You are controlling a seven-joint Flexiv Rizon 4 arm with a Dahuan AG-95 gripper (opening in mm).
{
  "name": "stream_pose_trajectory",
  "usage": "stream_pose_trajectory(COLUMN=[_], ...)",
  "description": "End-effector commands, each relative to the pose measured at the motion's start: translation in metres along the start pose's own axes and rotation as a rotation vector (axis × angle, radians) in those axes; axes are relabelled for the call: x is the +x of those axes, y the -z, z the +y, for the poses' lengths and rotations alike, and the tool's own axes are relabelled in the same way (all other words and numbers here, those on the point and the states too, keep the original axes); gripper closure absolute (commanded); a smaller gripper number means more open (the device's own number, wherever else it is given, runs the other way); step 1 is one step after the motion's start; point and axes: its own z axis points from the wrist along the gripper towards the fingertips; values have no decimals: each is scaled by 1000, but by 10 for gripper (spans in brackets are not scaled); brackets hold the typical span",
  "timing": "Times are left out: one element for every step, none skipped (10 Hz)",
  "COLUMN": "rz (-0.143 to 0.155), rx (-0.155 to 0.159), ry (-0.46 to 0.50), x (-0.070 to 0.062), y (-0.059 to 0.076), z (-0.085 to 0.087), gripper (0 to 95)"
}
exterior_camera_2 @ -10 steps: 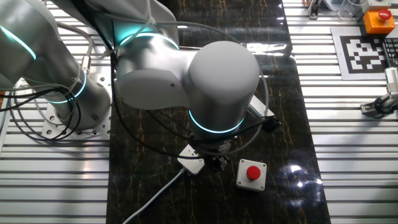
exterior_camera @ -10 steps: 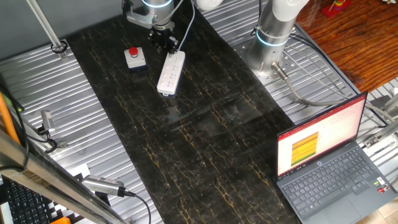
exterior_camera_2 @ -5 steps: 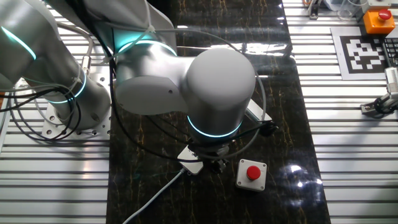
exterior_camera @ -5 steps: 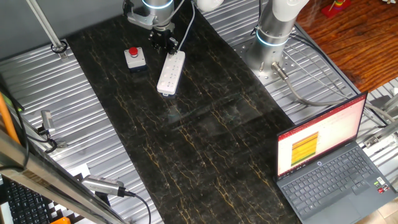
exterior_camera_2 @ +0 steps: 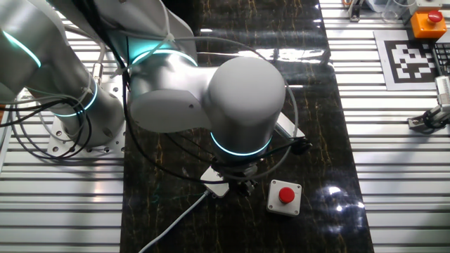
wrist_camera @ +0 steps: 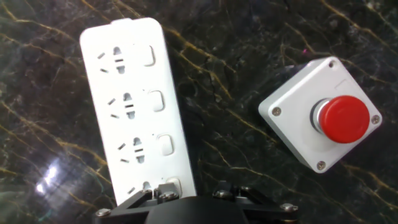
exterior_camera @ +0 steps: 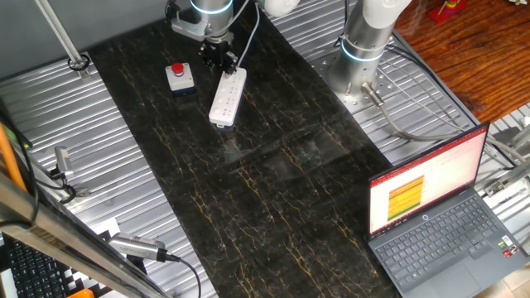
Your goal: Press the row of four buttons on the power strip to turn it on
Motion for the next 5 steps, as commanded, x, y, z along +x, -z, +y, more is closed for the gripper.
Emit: stream_pose_trajectory(rz=[1,2,2,1,3], rx=[0,1,1,1,1], ry=[0,0,0,1,4], x=[0,0,0,0,0], y=[0,-1,-3,-4,-4], z=[0,0,0,-1,-3], gripper=[570,570,570,570,570])
